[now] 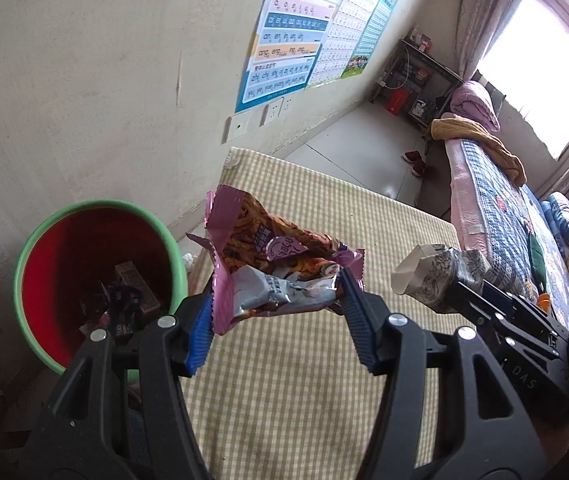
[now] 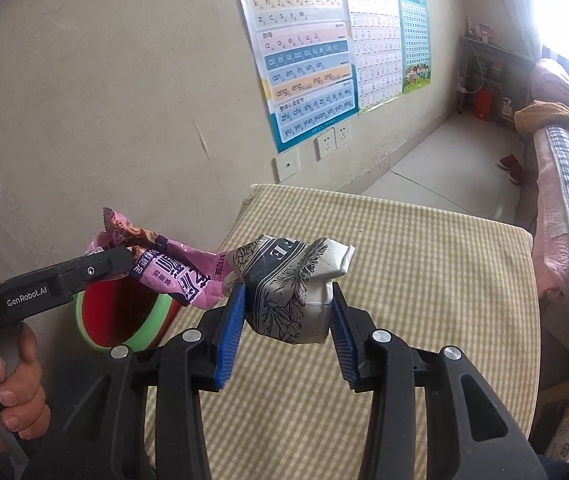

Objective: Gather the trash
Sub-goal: 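Carry the pink wrapper and white carton with both tools over the red bucket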

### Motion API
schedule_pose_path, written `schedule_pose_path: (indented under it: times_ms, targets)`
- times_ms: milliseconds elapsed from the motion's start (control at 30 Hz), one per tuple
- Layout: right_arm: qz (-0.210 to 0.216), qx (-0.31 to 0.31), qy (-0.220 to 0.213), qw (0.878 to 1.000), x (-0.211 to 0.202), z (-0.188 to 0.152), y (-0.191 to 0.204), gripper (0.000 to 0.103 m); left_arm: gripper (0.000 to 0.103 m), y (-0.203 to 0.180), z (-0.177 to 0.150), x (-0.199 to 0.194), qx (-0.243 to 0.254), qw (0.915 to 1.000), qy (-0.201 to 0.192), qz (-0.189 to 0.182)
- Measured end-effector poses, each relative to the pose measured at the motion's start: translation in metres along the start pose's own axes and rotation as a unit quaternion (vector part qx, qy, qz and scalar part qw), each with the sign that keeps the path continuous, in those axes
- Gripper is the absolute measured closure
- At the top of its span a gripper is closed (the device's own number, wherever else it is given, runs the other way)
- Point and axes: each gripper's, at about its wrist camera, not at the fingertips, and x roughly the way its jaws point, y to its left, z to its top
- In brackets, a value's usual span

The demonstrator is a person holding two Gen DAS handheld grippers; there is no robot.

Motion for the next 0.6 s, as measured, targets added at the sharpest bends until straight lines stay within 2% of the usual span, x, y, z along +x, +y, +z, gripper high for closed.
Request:
schedule_pose_path:
  times_ms: [267,600]
  targets:
    - [0.031,-0.044,0.012,0.999,0.03,0.016,0.063,0.063,0.048,0.072,-0.002,-0.018,-0.054,0.998,-0.012,0.029]
    - [0.078,-0.098,0.03,0.992,0.069,0.029,0.147,0.063,0.048,0.151,-0.008,-0.038,-0.112,0.9912,-0.02,0.068]
